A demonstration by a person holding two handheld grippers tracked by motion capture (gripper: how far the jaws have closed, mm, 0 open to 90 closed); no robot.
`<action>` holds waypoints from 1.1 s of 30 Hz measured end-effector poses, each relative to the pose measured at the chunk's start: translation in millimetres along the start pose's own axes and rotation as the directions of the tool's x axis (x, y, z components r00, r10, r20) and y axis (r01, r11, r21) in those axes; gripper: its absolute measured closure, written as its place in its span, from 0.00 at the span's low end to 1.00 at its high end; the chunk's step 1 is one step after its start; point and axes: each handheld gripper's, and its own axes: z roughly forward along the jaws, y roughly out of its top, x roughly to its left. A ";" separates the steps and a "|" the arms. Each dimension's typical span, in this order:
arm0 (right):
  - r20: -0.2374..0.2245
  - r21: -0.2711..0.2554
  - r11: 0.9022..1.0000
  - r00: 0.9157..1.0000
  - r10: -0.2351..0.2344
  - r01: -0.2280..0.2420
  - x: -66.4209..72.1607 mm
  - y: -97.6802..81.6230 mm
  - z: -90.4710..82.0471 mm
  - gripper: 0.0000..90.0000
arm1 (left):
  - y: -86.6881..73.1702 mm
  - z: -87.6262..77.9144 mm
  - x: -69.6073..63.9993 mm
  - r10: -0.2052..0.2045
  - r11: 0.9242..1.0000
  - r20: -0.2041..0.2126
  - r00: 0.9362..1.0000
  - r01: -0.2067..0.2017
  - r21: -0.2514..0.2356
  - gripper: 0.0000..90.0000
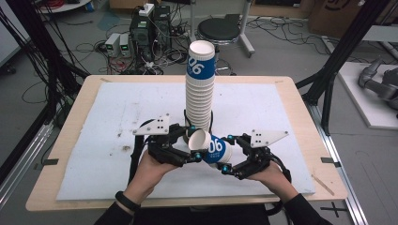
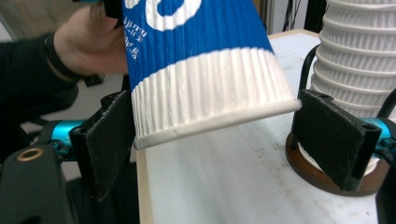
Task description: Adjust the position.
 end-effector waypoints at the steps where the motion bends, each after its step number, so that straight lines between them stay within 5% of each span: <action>1: -0.007 -0.002 1.000 1.000 0.005 -0.005 0.0 -0.2 0.6 0.16 | -0.4 0.5 -0.4 0.000 1.000 0.005 1.000 0.000 -0.005 0.33; 7: -0.023 0.015 1.000 1.000 -0.009 0.010 -0.7 0.2 -1.1 0.19 | -0.9 1.4 -1.2 -0.011 1.000 0.005 1.000 0.011 0.013 0.33; 12: -0.033 0.033 0.999 0.999 -0.034 0.035 -1.3 0.8 -3.9 0.21 | 4.5 1.1 -1.4 -0.011 0.994 0.011 1.000 0.010 0.110 0.32; 16: -0.032 0.089 0.994 0.997 -0.066 0.069 -0.1 2.0 -3.7 0.22 | 7.0 2.4 -2.2 -0.012 0.980 0.016 1.000 0.008 0.201 0.30; 19: -0.038 0.122 0.989 0.996 -0.078 0.082 0.6 3.4 -4.0 0.23 | 7.4 3.5 -2.6 -0.001 0.960 0.014 1.000 -0.003 0.278 0.30; 25: -0.044 0.139 0.986 0.995 -0.087 0.092 0.1 3.9 -5.0 0.23 | 3.3 8.2 -2.9 0.013 0.932 0.012 1.000 -0.017 0.363 0.32; 27: -0.046 0.146 0.985 0.995 -0.087 0.093 0.1 3.5 -5.1 0.23 | 2.3 7.9 -1.4 0.005 0.933 0.023 1.000 -0.013 0.359 0.32; 33: -0.048 0.089 0.994 0.997 -0.067 0.071 -1.0 5.9 -10.7 0.19 | -0.4 2.8 3.4 0.009 0.962 0.050 0.999 -0.022 0.274 0.32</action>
